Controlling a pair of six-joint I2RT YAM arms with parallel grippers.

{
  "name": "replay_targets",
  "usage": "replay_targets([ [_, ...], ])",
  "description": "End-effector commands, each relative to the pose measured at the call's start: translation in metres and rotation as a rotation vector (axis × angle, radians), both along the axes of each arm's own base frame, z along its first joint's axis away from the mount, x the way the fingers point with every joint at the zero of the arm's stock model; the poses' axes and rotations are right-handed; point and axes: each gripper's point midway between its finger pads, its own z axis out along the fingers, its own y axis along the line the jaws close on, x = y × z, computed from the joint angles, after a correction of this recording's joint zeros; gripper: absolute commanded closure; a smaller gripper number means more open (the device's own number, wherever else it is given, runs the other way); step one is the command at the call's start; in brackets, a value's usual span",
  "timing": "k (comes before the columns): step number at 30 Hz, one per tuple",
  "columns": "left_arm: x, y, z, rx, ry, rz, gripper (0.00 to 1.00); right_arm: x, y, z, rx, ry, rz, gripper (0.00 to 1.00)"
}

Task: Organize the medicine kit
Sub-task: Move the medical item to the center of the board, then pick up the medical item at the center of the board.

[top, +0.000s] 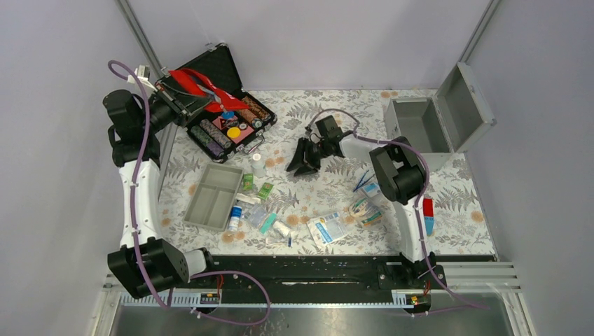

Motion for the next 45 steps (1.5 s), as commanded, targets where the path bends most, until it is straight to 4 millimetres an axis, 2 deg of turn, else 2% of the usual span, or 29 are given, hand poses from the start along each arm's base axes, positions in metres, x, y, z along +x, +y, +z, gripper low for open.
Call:
replay_targets([
  [1,-0.006,-0.004,0.016,0.013,-0.080,-0.027,1.00,0.027,0.000,0.069,-0.006,-0.325,0.096,0.49],
  [5,-0.007,-0.004,0.014,0.011,-0.078,-0.031,1.00,0.050,-0.004,0.057,-0.022,-0.284,0.039,0.49],
  [9,-0.010,-0.007,0.012,0.012,-0.073,-0.045,1.00,0.062,-0.030,0.038,-0.219,-0.363,0.099,0.49],
  [15,-0.011,-0.007,0.011,0.012,-0.070,-0.054,1.00,0.060,-0.075,0.040,-0.547,-0.701,0.471,0.48],
  [19,-0.009,-0.006,0.009,0.012,-0.070,-0.049,1.00,0.048,-0.089,0.024,-0.686,-0.784,0.715,0.41],
  [21,-0.008,-0.006,0.006,0.008,-0.067,-0.047,1.00,0.044,-0.088,0.018,-0.705,-0.804,0.773,0.41],
  [26,-0.008,-0.006,0.000,0.008,-0.058,-0.050,1.00,0.037,-0.067,0.015,-0.657,-0.822,0.818,0.44],
  [31,-0.007,-0.006,-0.002,0.007,-0.053,-0.051,1.00,0.039,-0.053,0.013,-0.667,-0.821,0.843,0.45],
  [36,-0.005,-0.005,-0.001,0.005,-0.054,-0.054,1.00,0.040,-0.051,0.000,-0.684,-0.779,0.872,0.46],
  [45,-0.007,-0.006,-0.001,0.007,-0.053,-0.055,1.00,0.038,-0.045,-0.007,-0.674,-0.743,0.891,0.48],
])
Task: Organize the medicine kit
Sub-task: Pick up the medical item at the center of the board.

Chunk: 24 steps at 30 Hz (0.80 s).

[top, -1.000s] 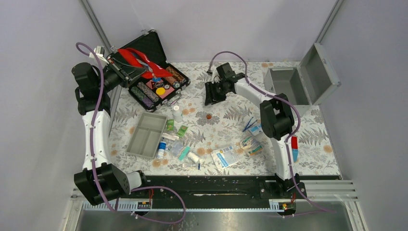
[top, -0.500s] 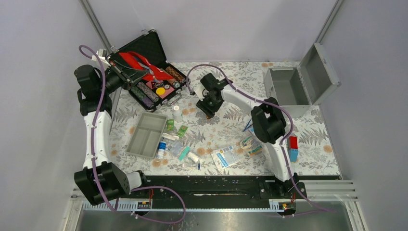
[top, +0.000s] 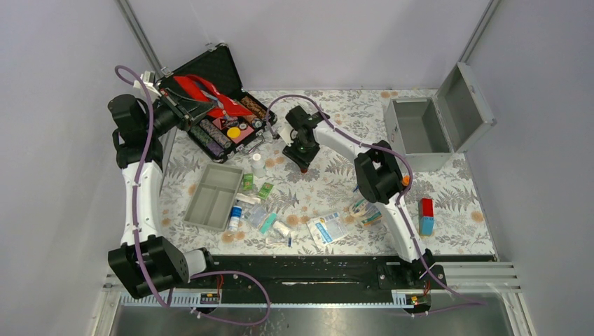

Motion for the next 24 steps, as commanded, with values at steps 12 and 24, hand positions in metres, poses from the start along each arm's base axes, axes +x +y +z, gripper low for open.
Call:
replay_targets([
  [12,-0.004,-0.002,0.013,0.024,-0.072,-0.019,1.00,-0.019,0.012,0.004,0.015,0.045,0.047,0.48],
  [24,-0.004,-0.002,0.014,0.023,-0.072,-0.018,1.00,-0.022,0.006,-0.009,-0.040,0.047,0.045,0.50],
])
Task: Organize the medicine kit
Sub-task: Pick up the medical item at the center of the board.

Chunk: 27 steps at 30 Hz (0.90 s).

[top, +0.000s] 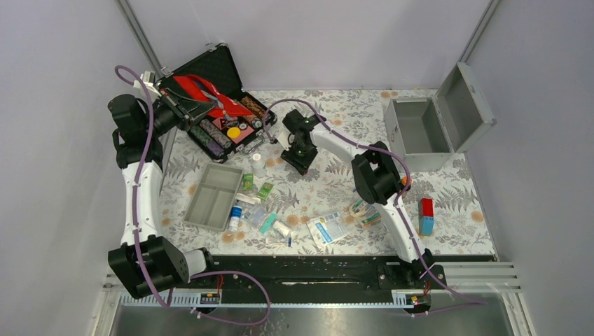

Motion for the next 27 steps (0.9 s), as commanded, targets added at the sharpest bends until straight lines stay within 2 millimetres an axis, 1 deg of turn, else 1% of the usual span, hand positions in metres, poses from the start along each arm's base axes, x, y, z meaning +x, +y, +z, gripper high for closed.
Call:
replay_targets([
  [1,-0.003,-0.002,0.014,0.022,-0.071,-0.017,1.00,-0.009,0.001,-0.003,-0.027,0.006,0.024,0.50],
  [2,-0.003,-0.002,0.014,0.021,-0.070,-0.018,1.00,-0.009,0.001,-0.003,-0.028,0.005,0.025,0.51],
  [7,-0.001,-0.001,0.011,0.019,-0.063,-0.015,1.00,-0.009,0.001,-0.002,-0.027,0.006,0.022,0.72],
  [13,0.002,0.000,0.009,0.016,-0.055,-0.013,1.00,-0.014,-0.004,-0.001,-0.038,0.011,0.013,0.80],
  [15,0.004,-0.002,0.007,0.018,-0.052,-0.018,1.00,-0.014,-0.007,0.006,-0.042,-0.003,0.003,0.81],
  [17,0.009,-0.004,0.002,0.026,-0.041,-0.026,1.00,-0.015,-0.009,0.021,-0.028,-0.026,0.002,0.81],
  [19,0.016,-0.011,-0.004,0.046,-0.019,-0.042,1.00,-0.017,-0.013,0.042,-0.006,-0.064,-0.001,0.81],
  [20,0.021,-0.014,-0.004,0.068,-0.019,-0.046,1.00,-0.020,-0.017,0.053,0.003,-0.080,-0.001,0.81],
  [22,0.032,-0.026,-0.014,0.120,-0.001,-0.076,1.00,-0.024,-0.022,0.079,0.034,-0.122,0.003,0.81],
  [25,0.052,-0.048,-0.040,0.235,0.021,-0.131,1.00,-0.033,-0.031,0.115,0.089,-0.167,-0.001,0.81],
  [26,0.059,-0.057,-0.052,0.269,0.041,-0.160,1.00,-0.037,-0.033,0.128,0.117,-0.175,-0.003,0.81],
  [27,0.067,-0.070,-0.071,0.305,0.071,-0.201,1.00,-0.041,-0.035,0.145,0.152,-0.187,-0.007,0.82],
])
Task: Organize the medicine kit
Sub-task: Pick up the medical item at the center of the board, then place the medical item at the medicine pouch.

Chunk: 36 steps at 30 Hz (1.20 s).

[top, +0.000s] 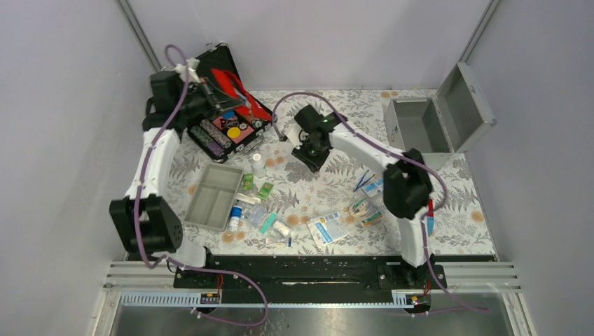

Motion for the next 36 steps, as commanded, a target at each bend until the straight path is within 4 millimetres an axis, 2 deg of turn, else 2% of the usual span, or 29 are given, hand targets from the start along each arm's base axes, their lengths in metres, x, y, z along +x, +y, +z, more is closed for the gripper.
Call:
replay_targets([
  [1,0.028,-0.034,-0.044,0.211,0.003,-0.110,1.00,-0.007,-0.002,0.106,0.192,-0.147,-0.004,0.82],
  [3,0.034,-0.057,-0.070,0.250,0.046,-0.183,1.00,-0.015,-0.003,0.131,0.257,-0.161,-0.006,0.82],
  [6,0.036,-0.087,-0.095,0.260,0.068,-0.284,1.00,-0.027,0.000,0.167,0.368,-0.181,0.000,0.82],
  [9,0.022,-0.119,-0.109,0.233,0.074,-0.416,1.00,-0.035,0.012,0.196,0.497,-0.204,0.014,0.82],
  [11,0.006,-0.137,-0.114,0.211,0.065,-0.509,1.00,-0.032,0.019,0.206,0.561,-0.245,0.017,0.83],
  [15,-0.026,-0.156,-0.123,0.181,0.069,-0.627,1.00,-0.024,0.031,0.203,0.644,-0.291,0.016,0.82],
  [18,-0.052,-0.164,-0.121,0.140,0.069,-0.724,1.00,-0.020,0.042,0.193,0.682,-0.276,0.017,0.82],
  [23,-0.082,-0.166,-0.122,0.146,0.075,-0.814,1.00,-0.006,0.053,0.181,0.705,-0.267,-0.008,0.82],
  [30,-0.108,-0.165,-0.118,0.133,0.072,-0.891,1.00,0.005,0.060,0.165,0.713,-0.260,-0.007,0.82],
  [36,-0.113,-0.163,-0.117,0.139,0.071,-0.891,1.00,0.012,0.056,0.146,0.667,-0.262,-0.014,0.82],
])
